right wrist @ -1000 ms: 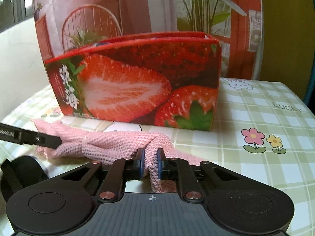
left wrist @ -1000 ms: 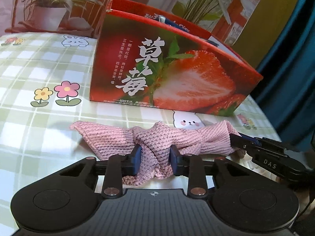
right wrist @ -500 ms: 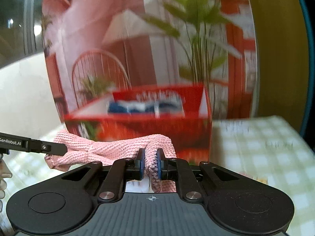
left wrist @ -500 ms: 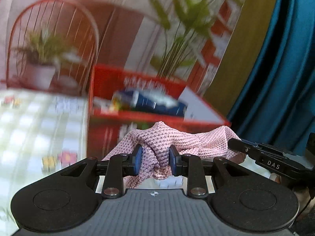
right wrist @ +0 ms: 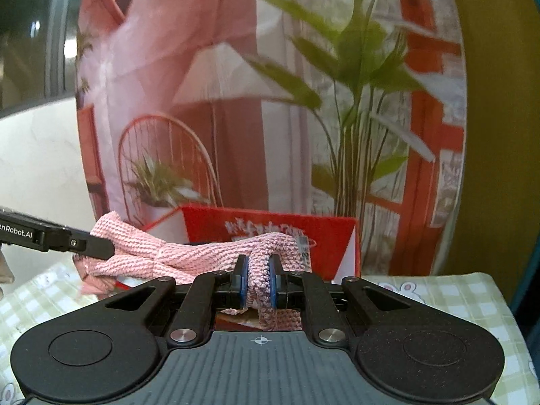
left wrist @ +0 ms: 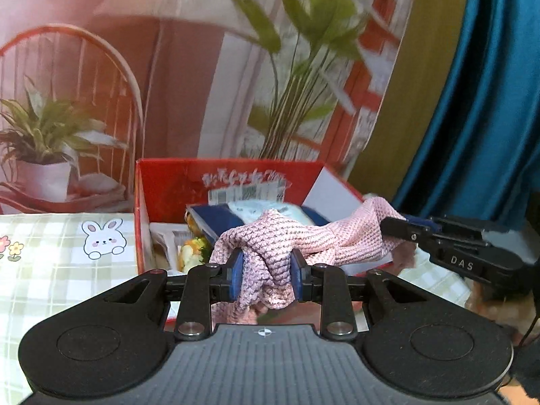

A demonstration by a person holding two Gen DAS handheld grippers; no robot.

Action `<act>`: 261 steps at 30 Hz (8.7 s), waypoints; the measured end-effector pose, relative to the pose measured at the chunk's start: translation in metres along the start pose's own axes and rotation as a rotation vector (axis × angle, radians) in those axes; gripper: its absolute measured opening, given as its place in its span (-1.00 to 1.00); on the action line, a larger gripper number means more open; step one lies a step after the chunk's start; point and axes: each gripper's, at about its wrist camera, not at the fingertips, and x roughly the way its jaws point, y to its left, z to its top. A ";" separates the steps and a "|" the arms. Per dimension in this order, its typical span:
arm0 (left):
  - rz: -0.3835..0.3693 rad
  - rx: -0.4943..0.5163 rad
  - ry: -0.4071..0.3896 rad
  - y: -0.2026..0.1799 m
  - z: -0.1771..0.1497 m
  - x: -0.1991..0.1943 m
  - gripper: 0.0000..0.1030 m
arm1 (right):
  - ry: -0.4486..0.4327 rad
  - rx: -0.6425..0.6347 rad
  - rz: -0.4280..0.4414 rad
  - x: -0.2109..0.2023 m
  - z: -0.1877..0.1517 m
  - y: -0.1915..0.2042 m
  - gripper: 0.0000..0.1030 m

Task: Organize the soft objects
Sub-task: 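Carry the pink cloth over the red box and lower it inside, then open both tools to release the pink cloth in the box, then move both tools to the black eye mask on the table, then close both tools on the black eye mask, then lift the black eye mask with both tools and carry it over the box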

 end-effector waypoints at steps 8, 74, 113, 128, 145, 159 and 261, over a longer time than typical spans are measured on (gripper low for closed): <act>0.064 0.034 0.094 0.004 0.012 0.043 -0.41 | 0.169 -0.012 -0.028 0.055 0.006 -0.006 -0.78; 0.335 0.039 0.157 -0.021 -0.181 -0.070 1.00 | 0.406 0.031 -0.042 -0.067 -0.154 0.087 0.99; 0.335 -0.041 0.209 -0.010 -0.203 -0.052 1.00 | 0.416 -0.006 -0.085 -0.046 -0.169 0.083 0.99; 0.344 -0.046 0.186 -0.010 -0.205 -0.054 1.00 | 0.402 0.014 -0.088 -0.060 -0.161 0.079 0.99; 0.315 -0.031 0.215 -0.010 -0.204 -0.054 0.99 | 0.484 -0.013 -0.020 -0.077 -0.165 0.098 0.10; 0.200 -0.074 0.124 -0.007 -0.199 -0.075 -0.79 | 0.383 0.008 -0.019 -0.080 -0.151 0.089 -0.64; 0.214 0.020 -0.124 0.022 0.021 0.029 1.00 | 0.134 0.028 -0.115 0.095 0.015 -0.019 -0.48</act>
